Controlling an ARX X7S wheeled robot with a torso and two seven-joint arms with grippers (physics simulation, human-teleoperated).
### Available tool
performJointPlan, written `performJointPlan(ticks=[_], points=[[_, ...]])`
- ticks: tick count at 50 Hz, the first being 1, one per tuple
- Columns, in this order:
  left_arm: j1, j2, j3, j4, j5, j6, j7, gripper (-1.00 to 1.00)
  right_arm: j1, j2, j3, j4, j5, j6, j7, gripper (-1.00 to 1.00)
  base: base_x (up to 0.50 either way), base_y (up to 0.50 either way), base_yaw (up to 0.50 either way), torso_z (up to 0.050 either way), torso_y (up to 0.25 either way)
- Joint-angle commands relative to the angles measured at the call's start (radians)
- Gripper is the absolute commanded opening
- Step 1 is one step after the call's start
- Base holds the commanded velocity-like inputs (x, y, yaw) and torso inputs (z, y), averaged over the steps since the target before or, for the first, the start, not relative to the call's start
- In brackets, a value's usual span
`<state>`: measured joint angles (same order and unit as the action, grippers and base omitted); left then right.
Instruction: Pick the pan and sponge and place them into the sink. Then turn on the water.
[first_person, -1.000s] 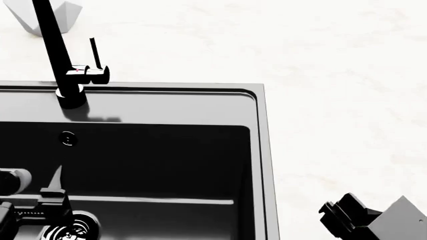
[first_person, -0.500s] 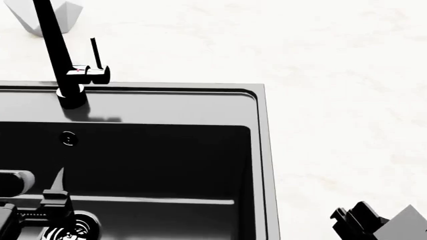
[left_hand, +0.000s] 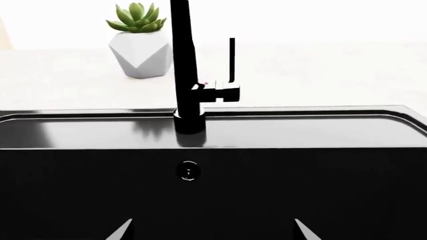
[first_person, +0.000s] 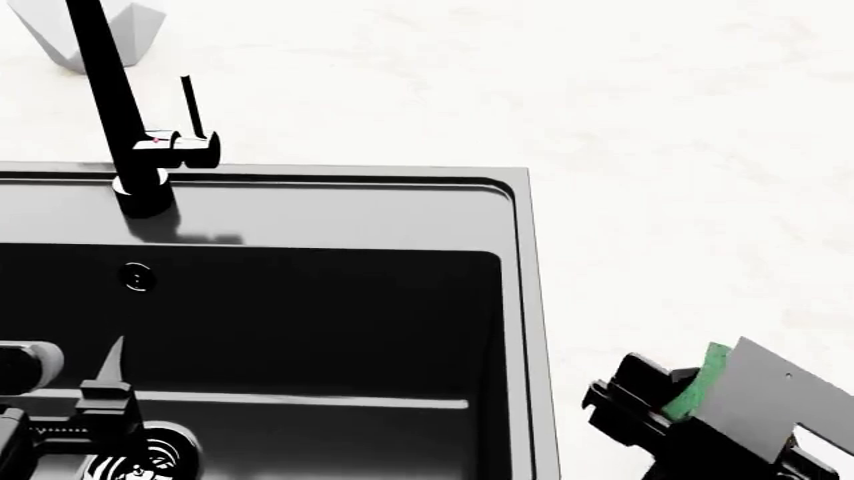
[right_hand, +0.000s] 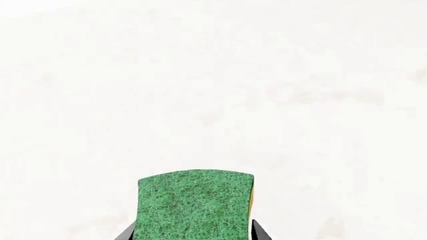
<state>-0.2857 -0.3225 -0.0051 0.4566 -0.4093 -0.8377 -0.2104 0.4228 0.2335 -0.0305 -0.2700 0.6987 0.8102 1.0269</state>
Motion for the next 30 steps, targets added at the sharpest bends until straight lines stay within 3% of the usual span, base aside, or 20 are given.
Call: performJointPlan(ticks=[1, 7, 9, 12, 15, 21, 30], points=[[0.001, -0.008, -0.006, -0.002, -0.007, 0.002, 0.001, 1.0, 0.068, 0.105, -0.093, -0.025, 0.088, 0.02, -0.281, -1.0, 0.0, 0.0, 0.0, 0.0, 0.0], [-0.01, 0.003, 0.005, -0.011, -0.003, 0.0, -0.011, 1.0, 0.134, 0.181, -0.105, -0.073, 0.206, 0.159, -0.354, -1.0, 0.0, 0.0, 0.0, 0.0, 0.0], [-0.001, -0.005, -0.002, -0.016, -0.007, 0.007, -0.001, 1.0, 0.126, 0.177, -0.023, -0.093, 0.333, 0.168, -0.391, -1.0, 0.0, 0.0, 0.0, 0.0, 0.0], [-0.007, -0.001, 0.004, -0.015, -0.007, 0.002, -0.006, 1.0, 0.157, 0.232, -0.058, -0.129, 0.374, 0.25, -0.412, -1.0, 0.0, 0.0, 0.0, 0.0, 0.0], [-0.009, -0.007, -0.002, -0.011, -0.012, -0.002, -0.005, 1.0, 0.143, 0.253, -0.055, -0.18, 0.358, 0.204, -0.462, -1.0, 0.0, 0.0, 0.0, 0.0, 0.0], [-0.013, -0.008, 0.0, -0.002, -0.016, -0.011, -0.011, 1.0, 0.17, 0.329, -0.141, -0.178, 0.409, 0.349, -0.495, -1.0, 0.0, 0.0, 0.0, 0.0, 0.0], [-0.012, -0.016, 0.0, -0.004, -0.019, -0.004, -0.005, 1.0, 0.108, 0.369, -0.044, -0.241, 0.47, 0.331, -0.461, -1.0, 0.0, 0.0, 0.0, 0.0, 0.0]])
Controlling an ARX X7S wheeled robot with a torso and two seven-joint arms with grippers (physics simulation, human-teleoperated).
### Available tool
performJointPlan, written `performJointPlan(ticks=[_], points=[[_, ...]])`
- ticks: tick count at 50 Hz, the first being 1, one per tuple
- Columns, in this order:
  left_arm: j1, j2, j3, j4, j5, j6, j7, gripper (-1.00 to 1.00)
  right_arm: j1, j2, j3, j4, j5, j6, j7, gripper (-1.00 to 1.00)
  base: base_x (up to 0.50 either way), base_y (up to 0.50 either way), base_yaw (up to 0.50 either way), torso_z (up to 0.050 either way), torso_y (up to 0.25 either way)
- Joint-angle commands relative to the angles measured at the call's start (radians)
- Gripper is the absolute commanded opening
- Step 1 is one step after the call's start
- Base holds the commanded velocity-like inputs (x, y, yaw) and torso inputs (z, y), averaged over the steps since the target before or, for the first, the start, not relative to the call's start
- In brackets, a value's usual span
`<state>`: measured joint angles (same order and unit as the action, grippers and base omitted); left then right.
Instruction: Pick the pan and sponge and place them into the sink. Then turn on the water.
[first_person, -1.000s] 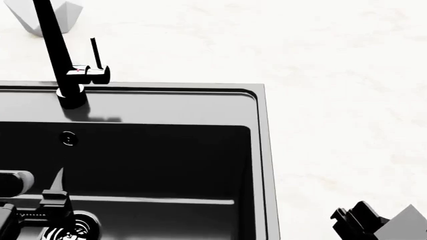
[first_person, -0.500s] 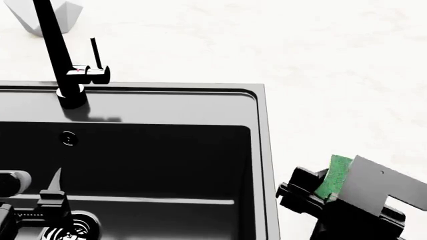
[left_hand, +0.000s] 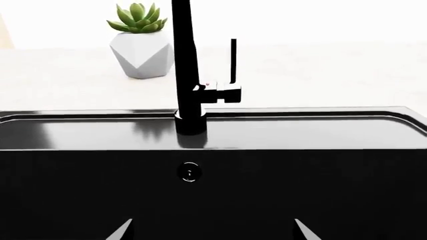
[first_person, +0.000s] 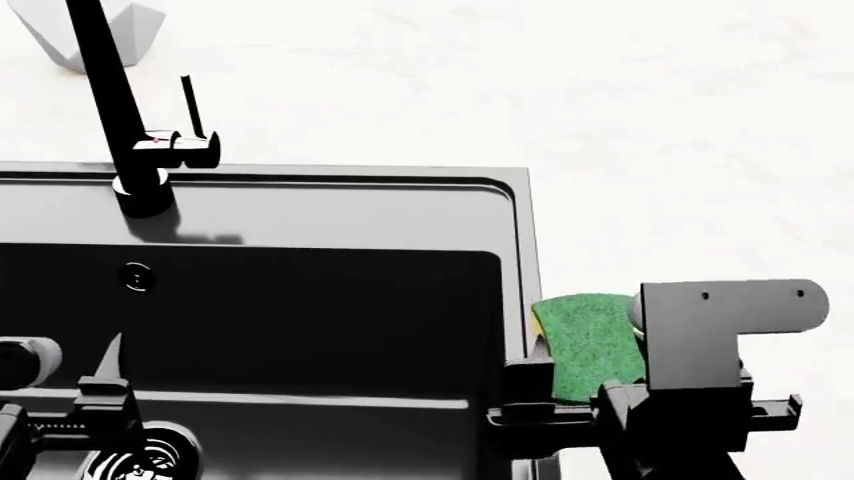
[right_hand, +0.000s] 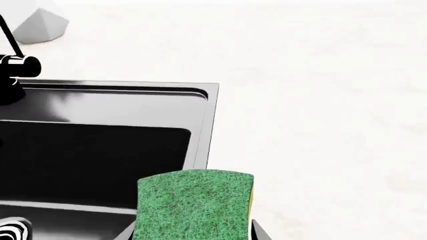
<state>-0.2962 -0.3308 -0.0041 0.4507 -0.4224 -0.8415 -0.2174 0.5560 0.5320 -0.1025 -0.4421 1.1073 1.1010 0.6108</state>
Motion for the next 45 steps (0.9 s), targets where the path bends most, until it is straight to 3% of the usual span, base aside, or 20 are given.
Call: performJointPlan(ticks=[1, 21, 45], points=[[-0.002, -0.009, -0.002, 0.004, -0.007, -0.002, 0.002, 1.0, -0.032, 0.069, 0.027, -0.066, 0.056, 0.03, -0.054, -1.0, 0.0, 0.0, 0.0, 0.0, 0.0], [-0.02, -0.104, -0.088, -0.014, -0.067, -0.022, 0.075, 1.0, -0.064, 0.089, 0.004, -0.106, -0.031, -0.058, -0.111, -1.0, 0.0, 0.07, 0.0, 0.0, 0.0], [-0.021, -0.125, -0.077, -0.016, -0.076, -0.022, 0.091, 1.0, -0.094, 0.085, 0.003, -0.095, -0.054, -0.101, -0.122, -1.0, 0.0, 0.47, 0.0, 0.0, 0.0]])
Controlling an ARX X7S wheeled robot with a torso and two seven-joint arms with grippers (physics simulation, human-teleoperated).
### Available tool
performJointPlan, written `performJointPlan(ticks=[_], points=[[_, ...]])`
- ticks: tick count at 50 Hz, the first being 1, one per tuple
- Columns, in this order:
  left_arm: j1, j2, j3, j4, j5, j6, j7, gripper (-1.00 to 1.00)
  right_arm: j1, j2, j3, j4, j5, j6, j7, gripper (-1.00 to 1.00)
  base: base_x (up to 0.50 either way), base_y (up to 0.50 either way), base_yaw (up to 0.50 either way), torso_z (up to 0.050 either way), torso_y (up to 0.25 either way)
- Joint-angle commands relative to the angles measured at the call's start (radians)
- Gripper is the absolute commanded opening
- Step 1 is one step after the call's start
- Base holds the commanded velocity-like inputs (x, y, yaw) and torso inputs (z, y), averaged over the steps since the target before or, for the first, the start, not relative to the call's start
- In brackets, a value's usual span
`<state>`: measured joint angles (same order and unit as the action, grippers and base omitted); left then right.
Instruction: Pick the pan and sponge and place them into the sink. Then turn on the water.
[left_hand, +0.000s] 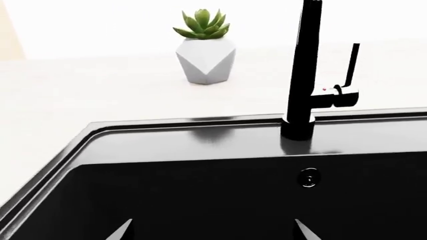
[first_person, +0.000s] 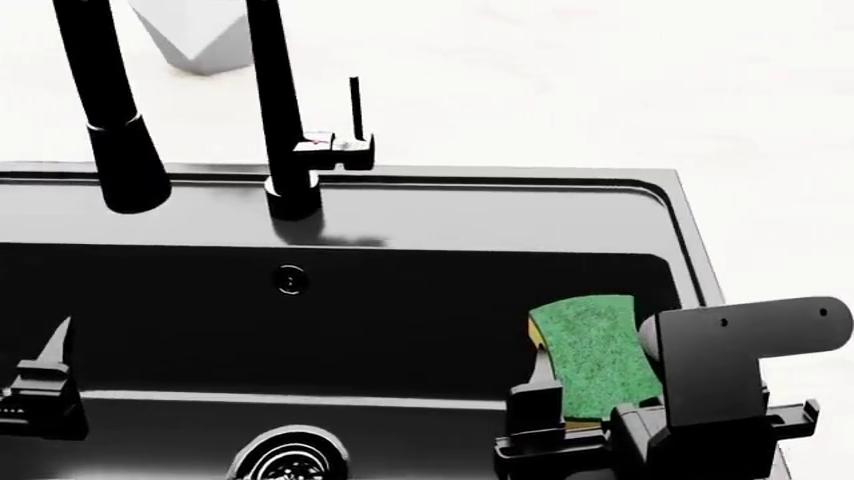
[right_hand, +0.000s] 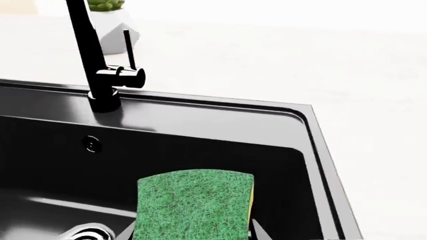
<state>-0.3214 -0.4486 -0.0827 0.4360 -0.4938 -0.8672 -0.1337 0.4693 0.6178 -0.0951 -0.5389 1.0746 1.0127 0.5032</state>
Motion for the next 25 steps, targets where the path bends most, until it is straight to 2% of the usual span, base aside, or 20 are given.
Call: performJointPlan(ticks=[1, 12, 18, 25], points=[[0.002, -0.005, 0.003, -0.001, -0.005, 0.002, 0.006, 1.0, -0.008, -0.001, -0.004, 0.002, -0.021, -0.013, -0.014, -1.0, 0.0, 0.5, 0.0, 0.0, 0.0], [-0.007, 0.015, 0.04, 0.006, 0.006, -0.006, -0.016, 1.0, -0.025, 0.008, -0.012, 0.008, -0.047, -0.03, -0.017, -1.0, 0.0, 0.47, 0.0, 0.0, 0.0], [-0.009, 0.014, 0.048, 0.007, 0.006, -0.005, -0.014, 1.0, -0.045, 0.017, 0.005, 0.019, -0.038, -0.024, 0.0, -1.0, 0.02, 0.11, 0.0, 0.0, 0.0], [-0.004, 0.011, 0.046, 0.006, 0.001, 0.0, -0.009, 1.0, 0.033, 0.009, -0.046, 0.141, -0.016, 0.068, 0.006, -1.0, 0.01, 0.0, 0.0, 0.0, 0.0]])
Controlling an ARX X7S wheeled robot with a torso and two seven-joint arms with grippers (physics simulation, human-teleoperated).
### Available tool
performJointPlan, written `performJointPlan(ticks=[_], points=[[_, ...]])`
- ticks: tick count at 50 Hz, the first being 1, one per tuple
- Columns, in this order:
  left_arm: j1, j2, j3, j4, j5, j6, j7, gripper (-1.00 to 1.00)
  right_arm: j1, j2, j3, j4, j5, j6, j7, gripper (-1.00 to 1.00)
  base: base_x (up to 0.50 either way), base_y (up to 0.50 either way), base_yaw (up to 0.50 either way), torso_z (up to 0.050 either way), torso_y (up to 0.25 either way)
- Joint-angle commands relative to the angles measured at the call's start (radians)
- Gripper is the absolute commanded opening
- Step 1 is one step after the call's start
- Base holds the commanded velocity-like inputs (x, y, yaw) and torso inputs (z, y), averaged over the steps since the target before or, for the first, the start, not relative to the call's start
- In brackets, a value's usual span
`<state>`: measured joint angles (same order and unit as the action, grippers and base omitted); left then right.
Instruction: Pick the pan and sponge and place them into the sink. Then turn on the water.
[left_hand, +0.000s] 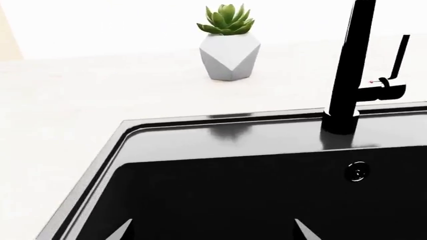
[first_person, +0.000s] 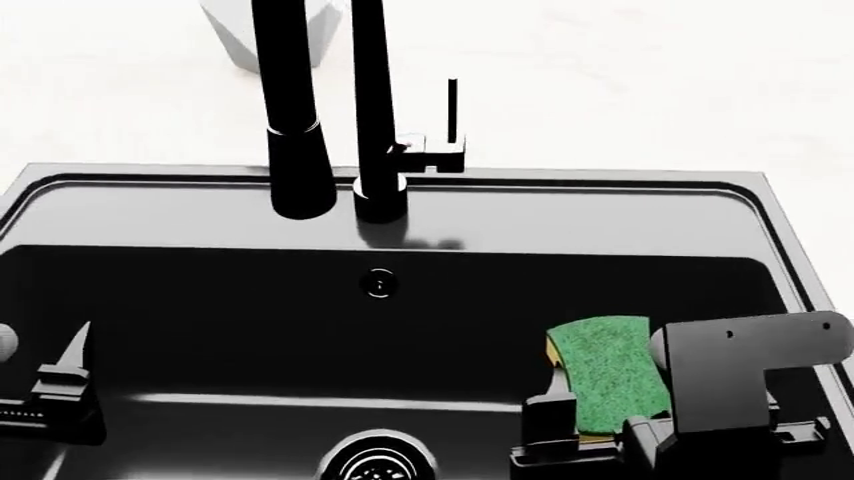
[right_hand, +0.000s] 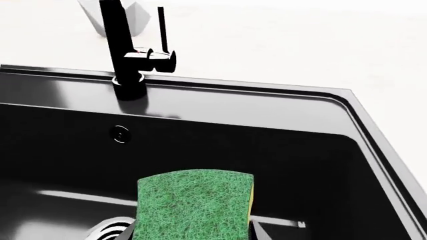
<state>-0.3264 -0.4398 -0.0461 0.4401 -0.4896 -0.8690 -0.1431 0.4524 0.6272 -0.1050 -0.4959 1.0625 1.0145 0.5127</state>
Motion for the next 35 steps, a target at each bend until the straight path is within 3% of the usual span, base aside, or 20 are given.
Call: performJointPlan(ticks=[1, 6, 35], points=[[0.005, -0.003, 0.003, 0.0, -0.006, 0.005, 0.005, 1.0, 0.056, -0.005, -0.041, 0.123, -0.01, 0.062, -0.012, -1.0, 0.0, 0.0, 0.0, 0.0, 0.0], [0.007, -0.005, -0.001, -0.003, -0.008, 0.008, 0.007, 1.0, 0.108, -0.009, -0.157, 0.228, -0.083, 0.113, -0.035, -1.0, 0.0, 0.0, 0.0, 0.0, 0.0], [0.003, -0.002, 0.006, -0.008, -0.015, 0.007, -0.005, 1.0, 0.047, -0.085, -0.256, 0.574, -0.225, -0.109, -0.238, -1.0, 0.0, 0.0, 0.0, 0.0, 0.0]])
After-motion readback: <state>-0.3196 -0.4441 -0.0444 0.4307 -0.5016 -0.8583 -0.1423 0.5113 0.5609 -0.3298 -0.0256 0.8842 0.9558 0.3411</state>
